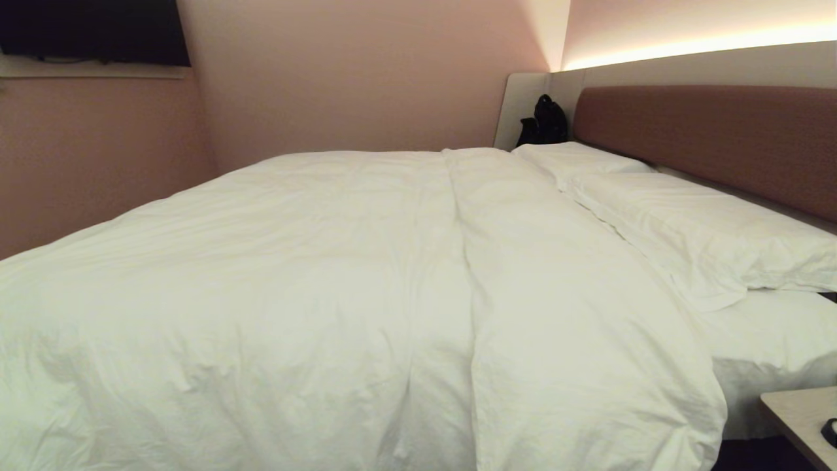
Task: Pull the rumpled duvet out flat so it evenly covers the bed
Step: Flatten the corners of the folded blanket
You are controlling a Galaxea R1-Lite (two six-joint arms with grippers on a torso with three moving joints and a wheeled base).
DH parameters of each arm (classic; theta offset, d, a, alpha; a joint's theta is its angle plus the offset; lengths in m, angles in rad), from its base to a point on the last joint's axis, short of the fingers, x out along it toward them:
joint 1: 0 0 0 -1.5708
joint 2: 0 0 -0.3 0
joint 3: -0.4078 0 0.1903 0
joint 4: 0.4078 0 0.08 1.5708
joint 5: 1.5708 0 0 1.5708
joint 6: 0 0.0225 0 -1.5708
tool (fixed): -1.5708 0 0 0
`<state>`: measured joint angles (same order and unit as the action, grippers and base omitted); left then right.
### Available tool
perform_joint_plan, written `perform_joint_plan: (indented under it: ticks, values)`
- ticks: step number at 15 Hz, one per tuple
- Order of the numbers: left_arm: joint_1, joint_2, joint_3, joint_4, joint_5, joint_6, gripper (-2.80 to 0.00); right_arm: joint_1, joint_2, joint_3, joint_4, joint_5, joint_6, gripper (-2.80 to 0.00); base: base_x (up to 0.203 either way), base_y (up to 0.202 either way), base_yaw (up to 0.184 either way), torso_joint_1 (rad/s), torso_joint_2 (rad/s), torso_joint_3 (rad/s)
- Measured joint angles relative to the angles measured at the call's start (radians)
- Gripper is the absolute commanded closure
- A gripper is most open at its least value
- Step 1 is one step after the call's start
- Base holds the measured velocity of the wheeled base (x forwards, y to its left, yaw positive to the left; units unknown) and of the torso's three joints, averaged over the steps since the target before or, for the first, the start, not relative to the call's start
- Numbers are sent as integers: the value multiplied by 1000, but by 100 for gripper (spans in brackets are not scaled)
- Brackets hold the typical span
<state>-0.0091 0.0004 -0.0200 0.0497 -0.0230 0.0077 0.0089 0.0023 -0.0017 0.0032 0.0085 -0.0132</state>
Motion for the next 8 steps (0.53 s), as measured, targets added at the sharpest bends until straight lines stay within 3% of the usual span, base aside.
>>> perform_joint_plan:
  ticks: [8]
  values:
    - [0, 0, 0, 0, 0, 0, 0, 0, 0, 0, 0, 0, 0, 0, 0, 0, 0, 0, 0, 0]
